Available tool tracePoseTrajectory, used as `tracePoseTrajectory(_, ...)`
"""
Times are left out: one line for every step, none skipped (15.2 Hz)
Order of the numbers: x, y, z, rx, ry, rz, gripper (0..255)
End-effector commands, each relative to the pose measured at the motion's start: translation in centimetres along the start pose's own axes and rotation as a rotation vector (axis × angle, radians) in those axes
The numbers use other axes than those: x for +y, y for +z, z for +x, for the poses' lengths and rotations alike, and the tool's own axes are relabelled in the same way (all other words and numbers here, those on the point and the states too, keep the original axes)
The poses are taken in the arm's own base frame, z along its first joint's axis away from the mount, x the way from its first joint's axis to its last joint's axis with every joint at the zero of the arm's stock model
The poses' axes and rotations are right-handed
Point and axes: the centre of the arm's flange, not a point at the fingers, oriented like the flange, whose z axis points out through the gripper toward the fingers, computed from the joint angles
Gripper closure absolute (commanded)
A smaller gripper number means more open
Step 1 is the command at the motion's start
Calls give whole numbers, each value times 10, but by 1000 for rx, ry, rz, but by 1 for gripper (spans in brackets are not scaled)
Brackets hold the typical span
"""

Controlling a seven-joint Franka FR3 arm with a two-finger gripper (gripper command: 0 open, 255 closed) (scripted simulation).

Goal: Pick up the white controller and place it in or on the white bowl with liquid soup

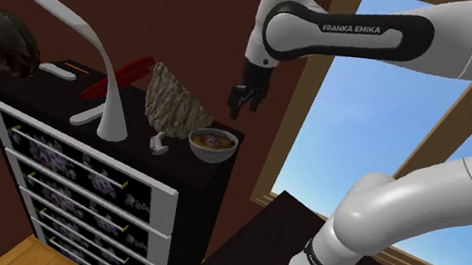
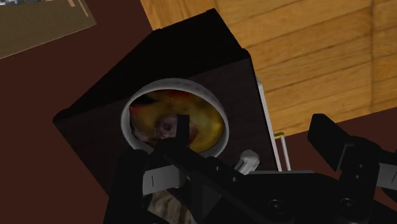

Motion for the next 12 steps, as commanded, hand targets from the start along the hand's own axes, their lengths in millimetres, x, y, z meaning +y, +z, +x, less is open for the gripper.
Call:
tracePoseTrajectory(-6,20,17,4,3,-3,0)
tracePoseTrajectory(-8,29,26,6,4,-5,0)
tracePoseTrajectory(-10,38,35,7,5,-6,0)
tracePoseTrajectory(-12,47,45,8,6,-8,0)
tracePoseTrajectory(-14,56,54,10,8,-10,0)
tracePoseTrajectory(-16,65,63,11,9,-11,0)
tracePoseTrajectory(-18,74,72,12,10,-13,0)
tracePoseTrajectory(-20,83,81,14,12,-15,0)
tracePoseTrajectory(-22,93,91,15,13,-17,0)
tracePoseTrajectory(-24,102,100,16,14,-18,0)
tracePoseTrajectory(-26,111,109,17,15,-20,0)
tracePoseTrajectory(-28,120,118,19,17,-22,0)
